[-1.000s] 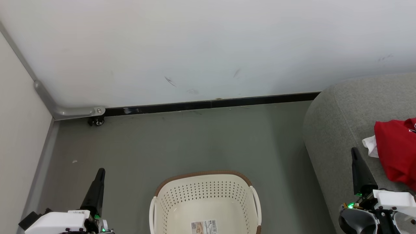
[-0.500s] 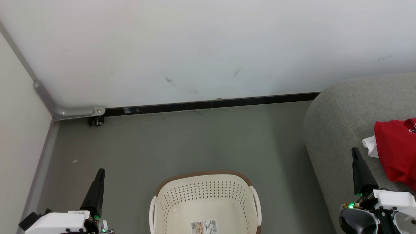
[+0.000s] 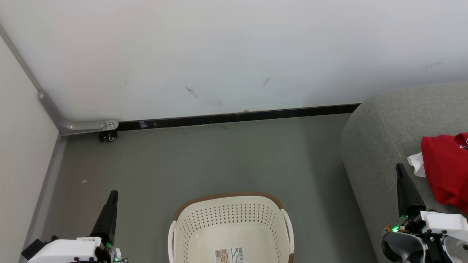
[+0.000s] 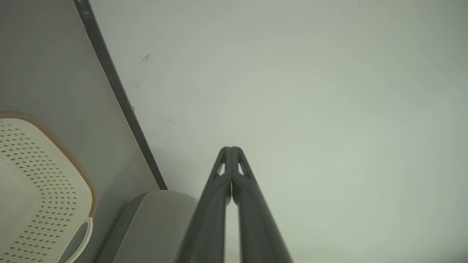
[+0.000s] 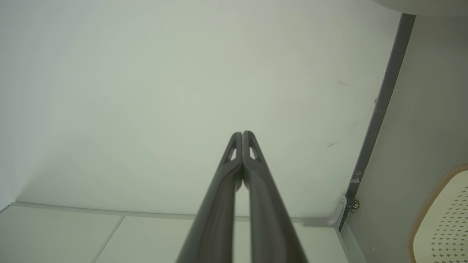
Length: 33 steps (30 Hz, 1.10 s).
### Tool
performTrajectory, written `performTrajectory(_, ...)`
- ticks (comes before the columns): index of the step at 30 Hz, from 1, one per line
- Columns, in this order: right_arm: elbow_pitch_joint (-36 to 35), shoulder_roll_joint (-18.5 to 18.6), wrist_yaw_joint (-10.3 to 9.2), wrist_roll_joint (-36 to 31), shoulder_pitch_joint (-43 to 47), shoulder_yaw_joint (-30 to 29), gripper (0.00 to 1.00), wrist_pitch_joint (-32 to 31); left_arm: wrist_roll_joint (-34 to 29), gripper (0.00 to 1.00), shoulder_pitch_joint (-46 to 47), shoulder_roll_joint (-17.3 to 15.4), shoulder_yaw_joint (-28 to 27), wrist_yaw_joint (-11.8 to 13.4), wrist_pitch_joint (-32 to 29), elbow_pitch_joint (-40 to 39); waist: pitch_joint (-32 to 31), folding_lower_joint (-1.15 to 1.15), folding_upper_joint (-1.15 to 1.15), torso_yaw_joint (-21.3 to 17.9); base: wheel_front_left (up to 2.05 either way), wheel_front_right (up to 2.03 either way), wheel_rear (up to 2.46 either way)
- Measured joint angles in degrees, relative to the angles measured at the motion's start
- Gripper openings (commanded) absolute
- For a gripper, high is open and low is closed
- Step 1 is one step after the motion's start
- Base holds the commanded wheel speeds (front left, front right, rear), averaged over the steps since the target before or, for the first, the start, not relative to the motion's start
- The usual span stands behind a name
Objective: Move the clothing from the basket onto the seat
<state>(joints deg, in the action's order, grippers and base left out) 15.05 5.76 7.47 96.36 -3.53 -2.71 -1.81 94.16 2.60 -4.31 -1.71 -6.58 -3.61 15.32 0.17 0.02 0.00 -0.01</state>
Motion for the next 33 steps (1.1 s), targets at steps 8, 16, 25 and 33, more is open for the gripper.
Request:
performTrajectory(8, 0.0, 0.0, 0.00, 0.0, 0.0, -0.1, 0.00, -0.2, 0.0, 0.00, 0.0, 0.0, 0.0, -0.1, 0.0, 0.1, 0.0, 0.00, 0.00, 0.0, 0.00, 0.00, 0.00)
performTrajectory(16, 0.0, 0.0, 0.00, 0.0, 0.0, -0.1, 0.00, -0.2, 0.0, 0.00, 0.1, 0.1, 0.0, -0.1, 0.0, 0.3, 0.0, -0.01, 0.00, 0.0, 0.00, 0.00, 0.00)
performTrajectory(25, 0.0, 0.0, 0.00, 0.0, 0.0, -0.2, 0.00, -0.3, 0.0, 0.00, 0.1, 0.2, -0.1, -0.1, -0.4, 0.4, 0.0, -0.01, 0.00, 0.0, 0.00, 0.00, 0.00)
performTrajectory(33, 0.0, 0.0, 0.00, 0.0, 0.0, -0.2, 0.00, -0.3, 0.0, 0.00, 0.2, 0.3, -0.1, -0.1, -0.4, 0.5, 0.0, 0.00, 0.00, 0.0, 0.00, 0.00, 0.00)
